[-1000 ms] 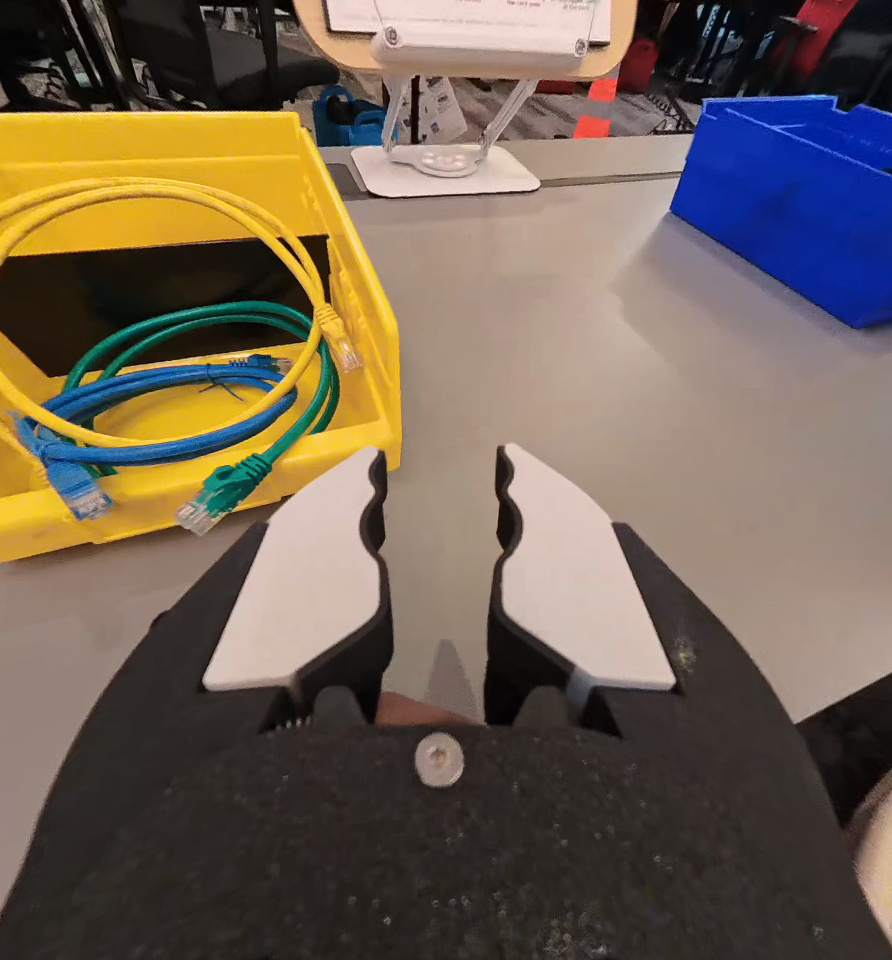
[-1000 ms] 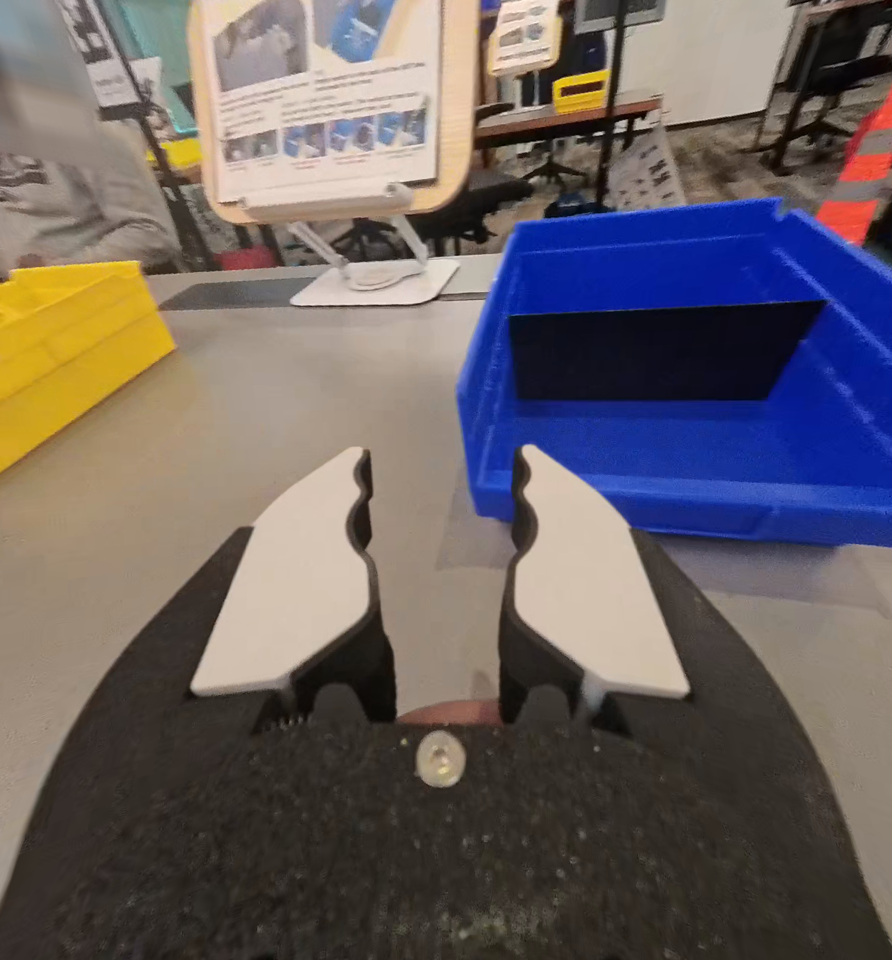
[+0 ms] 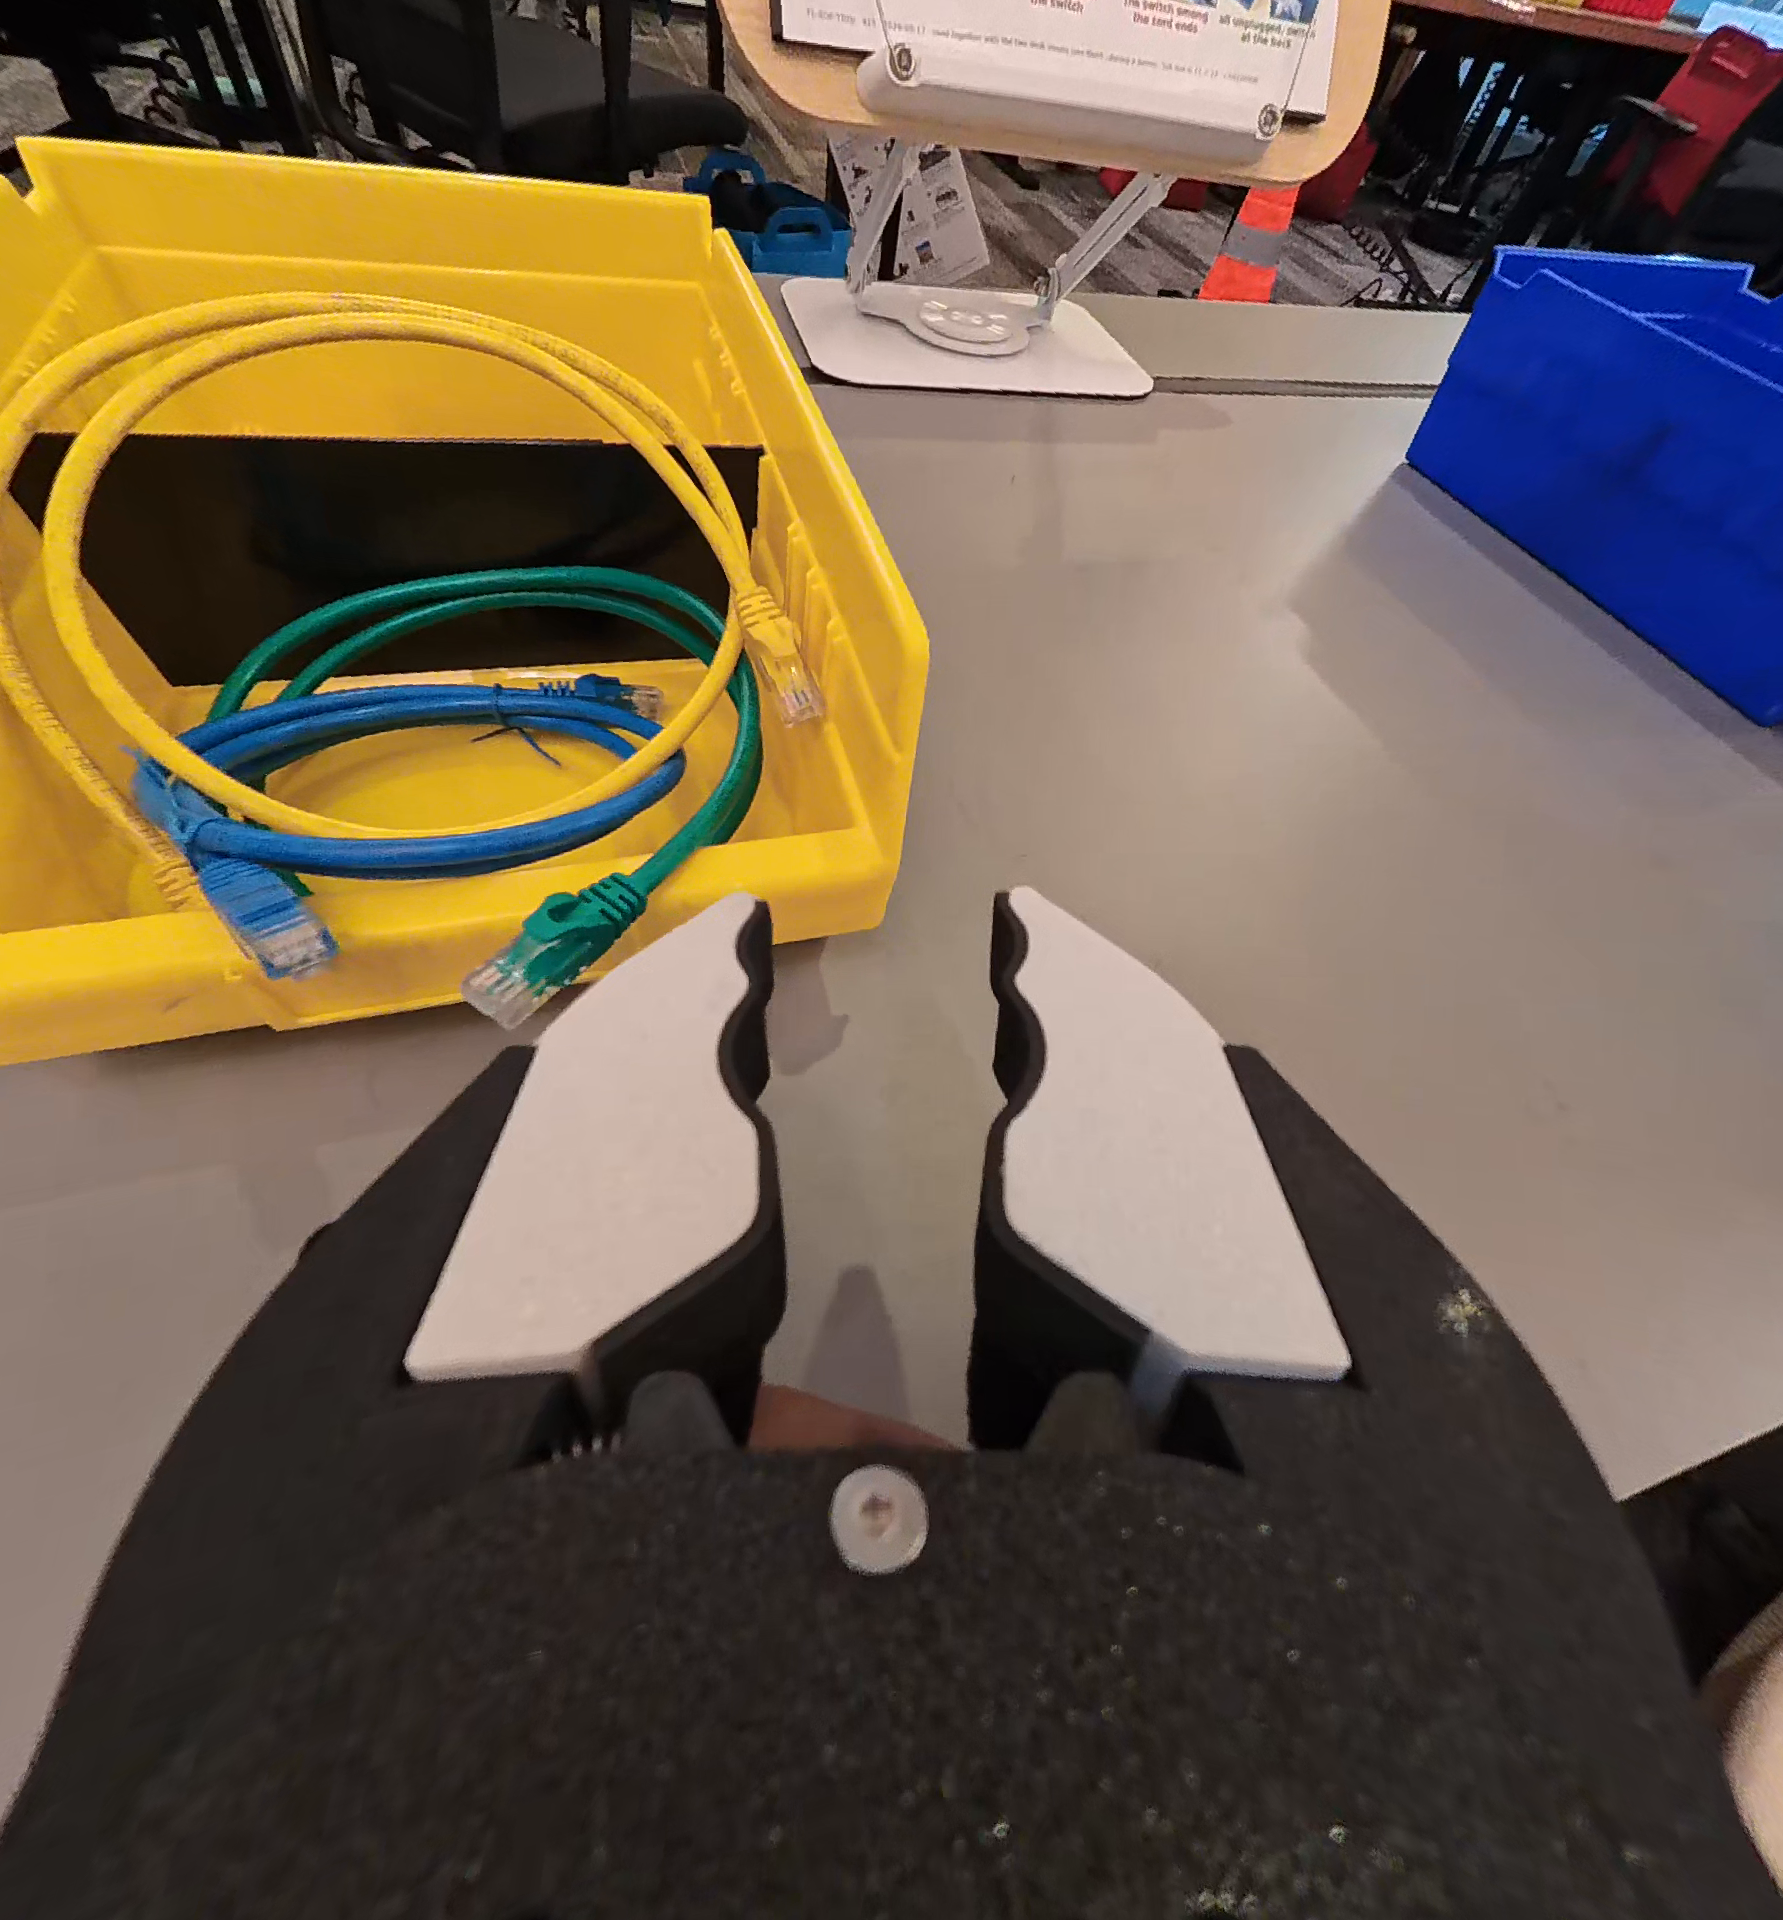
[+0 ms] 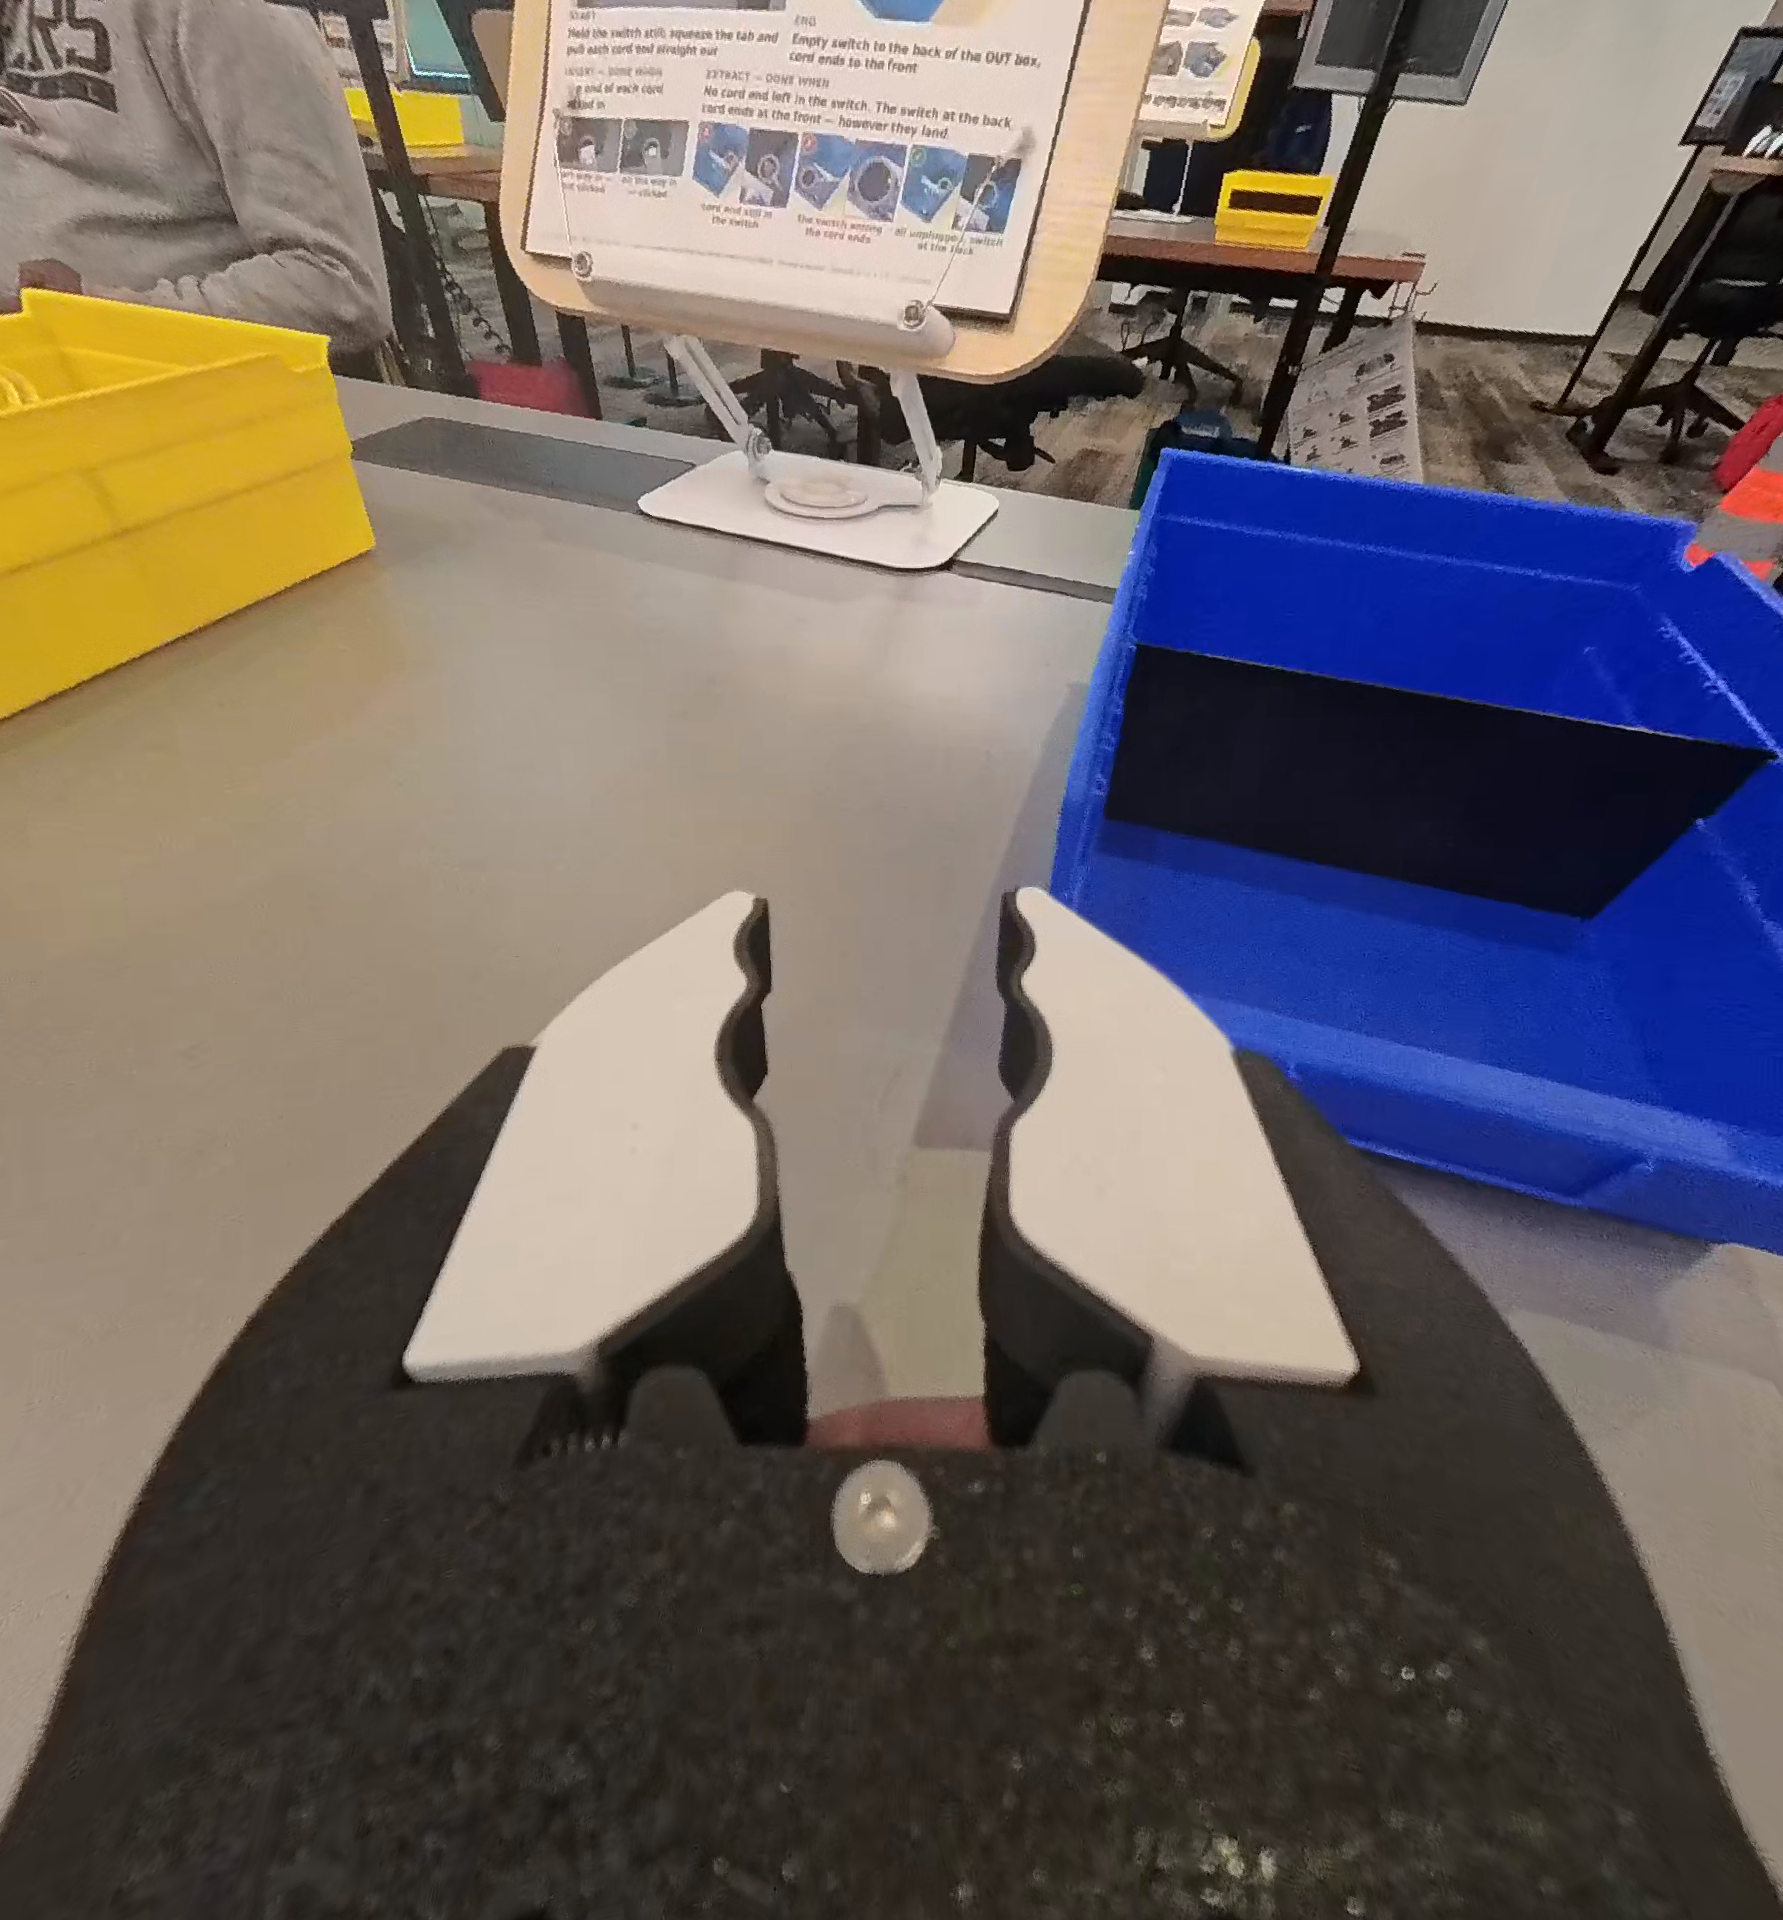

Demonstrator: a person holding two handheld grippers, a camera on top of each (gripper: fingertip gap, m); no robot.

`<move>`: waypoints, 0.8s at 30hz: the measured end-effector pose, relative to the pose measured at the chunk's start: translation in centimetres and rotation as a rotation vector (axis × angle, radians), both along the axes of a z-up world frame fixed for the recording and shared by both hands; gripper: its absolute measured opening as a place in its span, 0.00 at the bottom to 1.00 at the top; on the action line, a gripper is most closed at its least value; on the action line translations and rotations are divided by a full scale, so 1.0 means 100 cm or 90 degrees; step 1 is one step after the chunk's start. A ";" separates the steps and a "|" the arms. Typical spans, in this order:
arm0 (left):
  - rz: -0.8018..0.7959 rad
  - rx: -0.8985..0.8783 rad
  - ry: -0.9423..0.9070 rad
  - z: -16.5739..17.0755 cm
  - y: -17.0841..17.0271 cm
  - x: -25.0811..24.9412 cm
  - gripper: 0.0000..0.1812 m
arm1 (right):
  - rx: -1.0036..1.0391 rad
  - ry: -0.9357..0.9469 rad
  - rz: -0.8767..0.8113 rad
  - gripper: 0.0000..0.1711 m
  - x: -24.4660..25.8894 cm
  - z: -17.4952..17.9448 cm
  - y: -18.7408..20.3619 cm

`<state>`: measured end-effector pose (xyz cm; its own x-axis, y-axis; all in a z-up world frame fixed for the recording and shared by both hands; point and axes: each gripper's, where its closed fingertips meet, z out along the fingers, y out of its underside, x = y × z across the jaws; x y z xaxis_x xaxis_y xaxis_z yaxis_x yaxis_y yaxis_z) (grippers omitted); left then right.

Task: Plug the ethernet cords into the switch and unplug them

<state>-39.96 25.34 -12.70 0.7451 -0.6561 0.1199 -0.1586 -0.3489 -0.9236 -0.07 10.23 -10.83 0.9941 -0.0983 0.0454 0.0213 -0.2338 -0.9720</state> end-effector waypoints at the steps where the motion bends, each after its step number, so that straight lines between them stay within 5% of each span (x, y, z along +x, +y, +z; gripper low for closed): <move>1: -0.002 -0.001 0.003 -0.001 0.000 0.000 0.22 | -0.002 0.000 0.001 0.24 0.000 -0.001 0.000; 24: -0.085 0.014 0.028 0.004 -0.004 0.007 0.22 | -0.009 -0.046 0.037 0.24 -0.020 0.001 0.002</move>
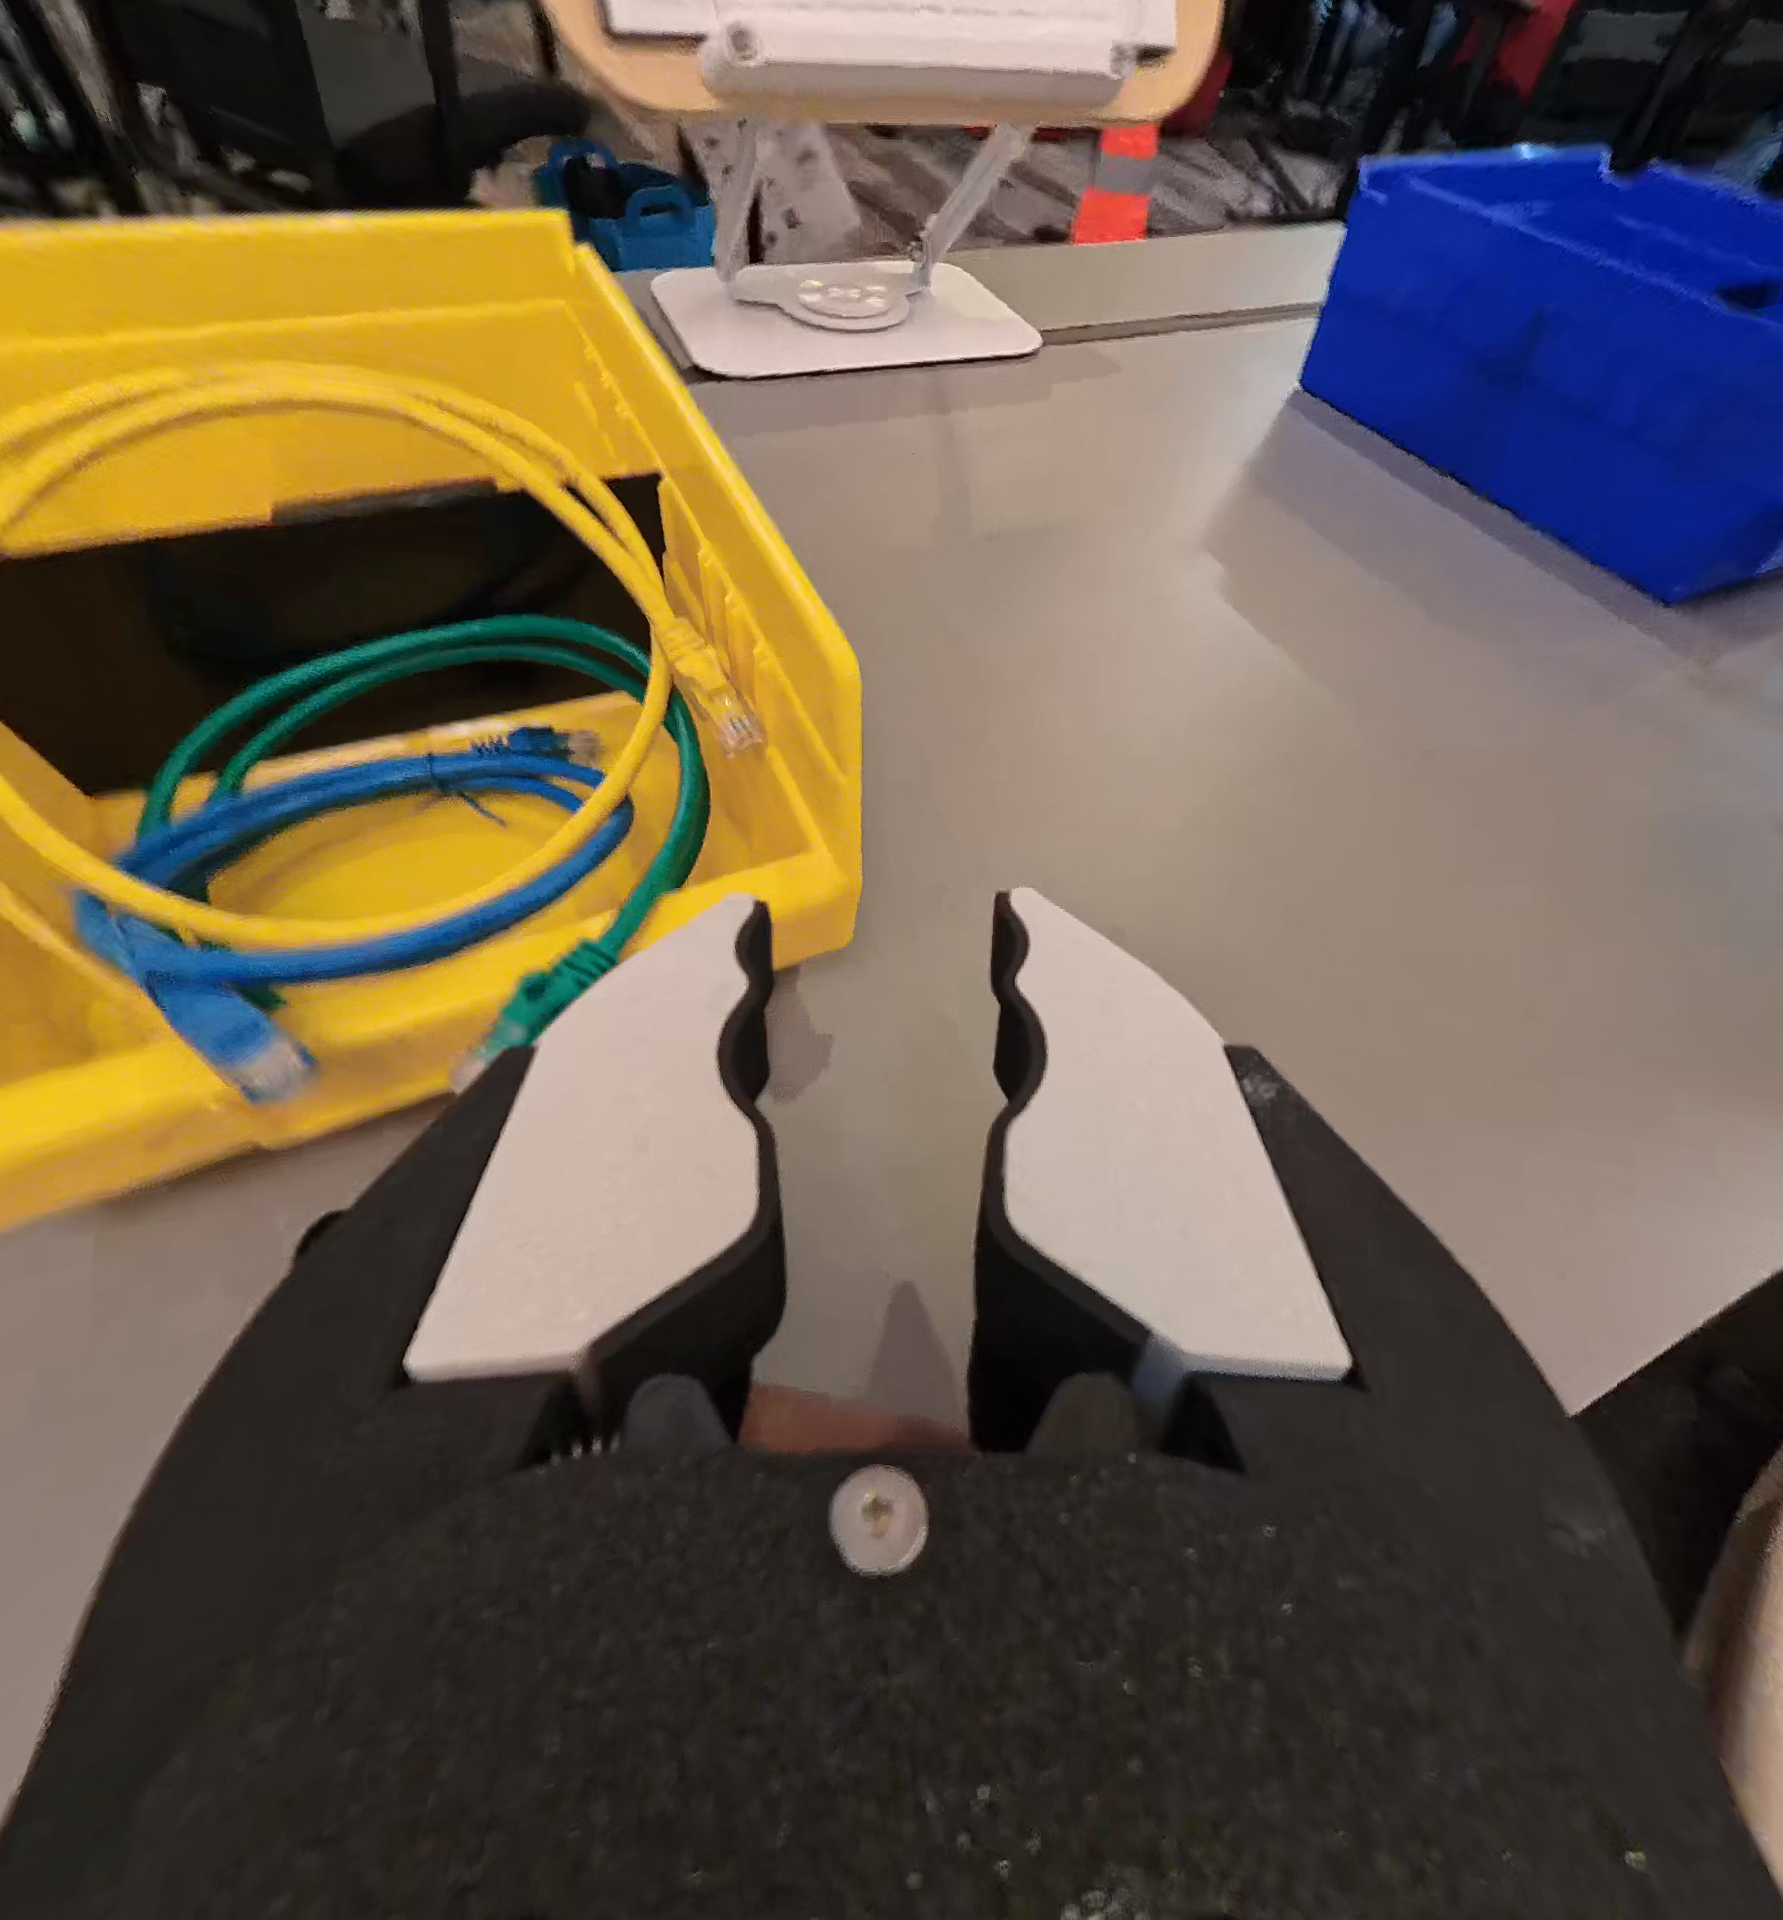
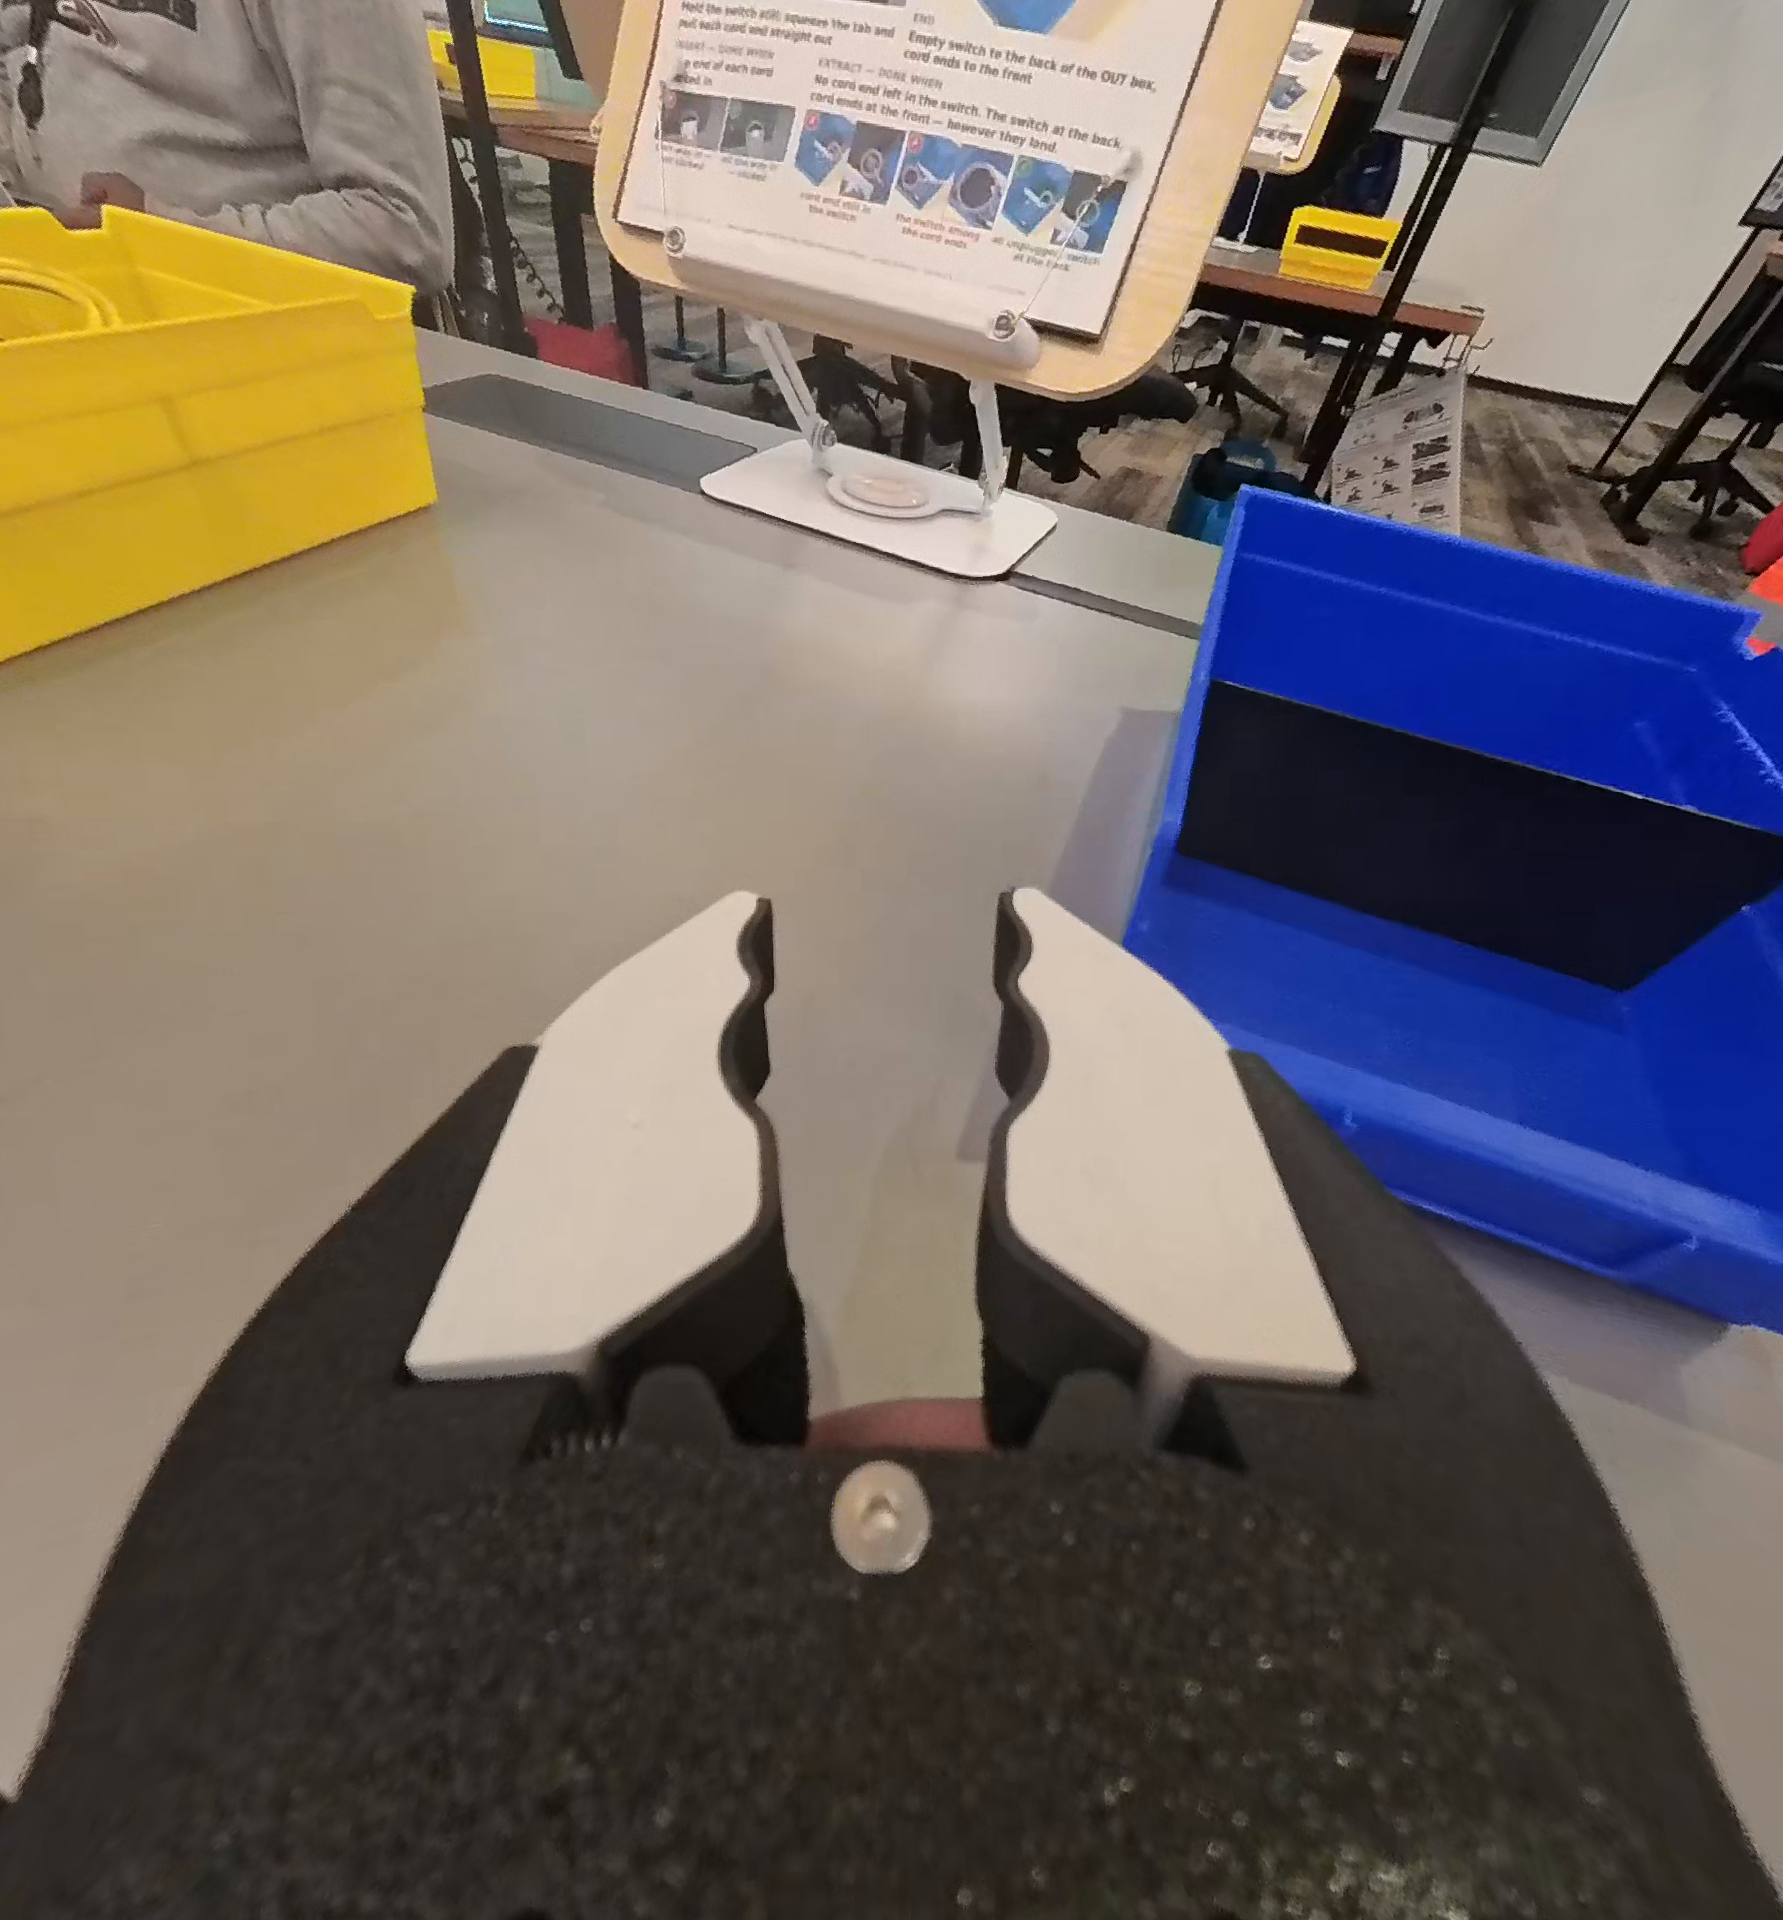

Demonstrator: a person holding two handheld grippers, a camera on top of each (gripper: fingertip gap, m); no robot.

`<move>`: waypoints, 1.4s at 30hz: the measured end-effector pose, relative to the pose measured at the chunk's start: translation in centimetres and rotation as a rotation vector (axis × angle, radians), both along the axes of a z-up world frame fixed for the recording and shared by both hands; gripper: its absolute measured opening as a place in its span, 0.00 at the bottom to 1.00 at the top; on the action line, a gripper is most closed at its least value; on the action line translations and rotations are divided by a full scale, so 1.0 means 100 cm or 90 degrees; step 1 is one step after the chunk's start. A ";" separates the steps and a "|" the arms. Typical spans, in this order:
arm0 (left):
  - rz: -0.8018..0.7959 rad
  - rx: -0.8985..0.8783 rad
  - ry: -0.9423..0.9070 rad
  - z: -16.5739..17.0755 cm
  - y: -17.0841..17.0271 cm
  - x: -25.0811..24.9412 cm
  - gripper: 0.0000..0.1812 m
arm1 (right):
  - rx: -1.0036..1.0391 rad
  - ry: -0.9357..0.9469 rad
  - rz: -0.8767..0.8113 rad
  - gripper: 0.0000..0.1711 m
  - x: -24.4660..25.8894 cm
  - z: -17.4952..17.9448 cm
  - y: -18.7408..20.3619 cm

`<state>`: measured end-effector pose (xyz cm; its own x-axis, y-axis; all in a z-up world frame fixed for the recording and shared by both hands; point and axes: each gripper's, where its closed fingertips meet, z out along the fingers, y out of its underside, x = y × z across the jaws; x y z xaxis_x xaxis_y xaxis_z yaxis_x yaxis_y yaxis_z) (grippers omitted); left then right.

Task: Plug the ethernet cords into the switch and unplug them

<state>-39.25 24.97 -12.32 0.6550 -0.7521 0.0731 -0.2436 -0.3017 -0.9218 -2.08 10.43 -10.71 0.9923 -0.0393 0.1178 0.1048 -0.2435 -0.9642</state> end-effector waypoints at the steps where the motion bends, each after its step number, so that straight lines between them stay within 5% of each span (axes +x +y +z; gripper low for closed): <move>1: -0.026 0.016 0.022 0.005 0.002 0.000 0.22 | 0.000 -0.001 0.001 0.24 0.000 0.000 0.000; 5: -0.220 -0.012 0.135 0.025 0.010 0.005 0.21 | 0.000 0.012 0.014 0.24 -0.004 -0.001 -0.001; 15: -0.213 0.052 0.634 0.026 0.226 -0.002 0.26 | -0.026 0.015 0.043 0.24 -0.017 -0.011 0.004; 20: -0.340 -0.046 0.720 -0.007 0.239 0.007 0.20 | -0.052 -0.006 0.046 0.24 -0.020 -0.023 0.003; 22: -0.362 -0.065 0.785 -0.020 0.243 -0.001 0.09 | -0.056 -0.006 0.046 0.24 -0.020 -0.026 0.002; 25: -0.372 -0.009 0.785 -0.015 0.248 0.005 0.06 | -0.065 0.002 0.045 0.23 -0.020 -0.030 0.002; 30: -0.335 0.097 0.747 0.038 0.248 0.006 0.04 | -0.067 0.005 0.046 0.23 -0.020 -0.031 0.001; 35: -0.234 0.243 0.654 0.140 0.238 0.004 0.04 | -0.060 -0.004 0.061 0.23 -0.026 -0.026 0.004; 42: -0.196 0.355 0.392 0.269 0.158 0.053 0.04 | -0.044 -0.026 0.090 0.22 -0.042 -0.017 0.007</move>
<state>-33.98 40.77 14.53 0.2191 -0.7224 -0.6559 -0.7415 0.3136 -0.5932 -6.30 11.15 -12.36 0.9817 0.1102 0.1553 0.1811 -0.2894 -0.9399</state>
